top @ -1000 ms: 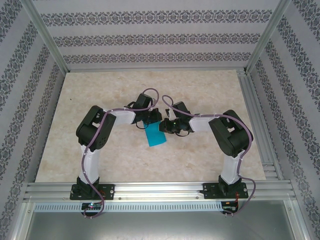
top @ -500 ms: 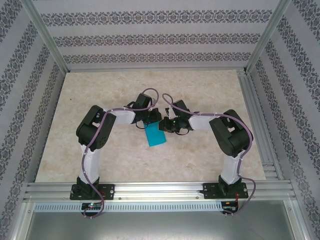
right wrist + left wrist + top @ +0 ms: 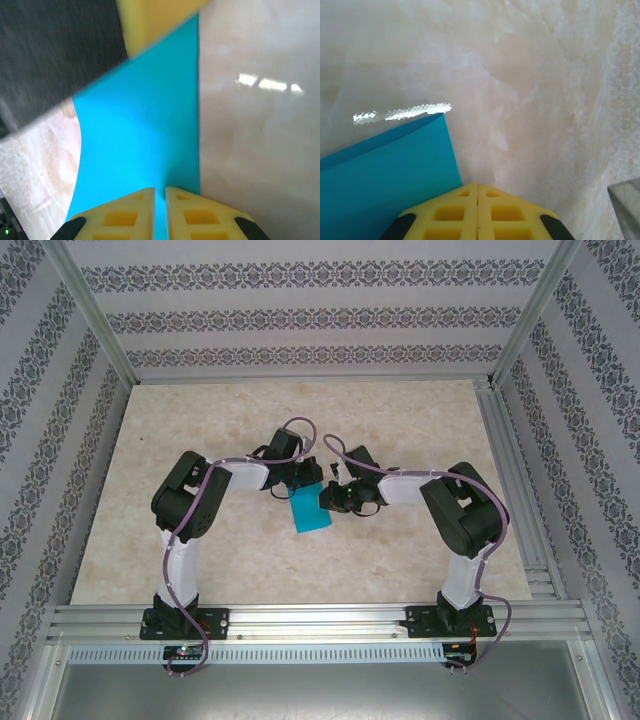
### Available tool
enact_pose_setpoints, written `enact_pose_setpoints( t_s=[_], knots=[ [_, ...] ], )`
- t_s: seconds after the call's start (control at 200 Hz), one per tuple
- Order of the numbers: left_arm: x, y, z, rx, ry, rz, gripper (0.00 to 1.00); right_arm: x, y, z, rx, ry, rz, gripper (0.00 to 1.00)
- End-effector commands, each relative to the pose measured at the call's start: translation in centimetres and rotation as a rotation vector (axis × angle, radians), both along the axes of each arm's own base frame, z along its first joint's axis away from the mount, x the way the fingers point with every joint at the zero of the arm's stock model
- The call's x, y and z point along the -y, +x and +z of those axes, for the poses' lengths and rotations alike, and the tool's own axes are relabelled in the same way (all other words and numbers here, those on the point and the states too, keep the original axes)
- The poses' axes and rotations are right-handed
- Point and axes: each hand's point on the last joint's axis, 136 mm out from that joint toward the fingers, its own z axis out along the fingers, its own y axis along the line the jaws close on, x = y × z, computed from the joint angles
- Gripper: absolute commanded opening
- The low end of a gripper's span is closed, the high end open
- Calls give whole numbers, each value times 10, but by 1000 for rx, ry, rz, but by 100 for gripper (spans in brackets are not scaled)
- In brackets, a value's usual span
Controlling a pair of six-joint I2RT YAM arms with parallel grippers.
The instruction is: Fold a paper plane with a square sheet of paper (pick it up from the middle)
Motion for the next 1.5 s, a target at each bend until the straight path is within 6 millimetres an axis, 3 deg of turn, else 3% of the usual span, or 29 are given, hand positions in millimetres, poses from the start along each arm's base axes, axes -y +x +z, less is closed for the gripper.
enact_pose_setpoints(
  t_s=[0.0,0.28,0.41,0.49,0.654,0.749,0.839,1.034,1.254,1.494],
  knots=[
    [-31,-17,-49,-92,116,42,7,12,-40,-13,-102,-64,52,15],
    [-37,-24,-59,-109,129,47,7,24,-70,-23,-153,-114,61,15],
    [-37,-24,-59,-107,126,45,7,30,-73,-19,-141,-111,41,15],
    [-36,-23,-58,-107,122,42,7,23,-65,-2,-95,-67,37,15],
    [-35,-24,-54,-104,116,36,7,7,-28,57,75,47,8,16],
    [-33,-22,-49,-97,107,32,7,4,-8,66,116,56,-20,16],
    [-31,-21,-45,-93,98,24,7,0,4,56,106,32,-29,15],
    [-24,-17,-33,-79,73,2,8,-10,8,27,45,-5,-12,15],
    [-8,-7,3,-21,12,-68,10,7,-1,-11,-18,-90,-26,13],
    [5,-7,34,17,-64,-124,13,24,-13,-33,-72,-131,-35,13]
  ],
)
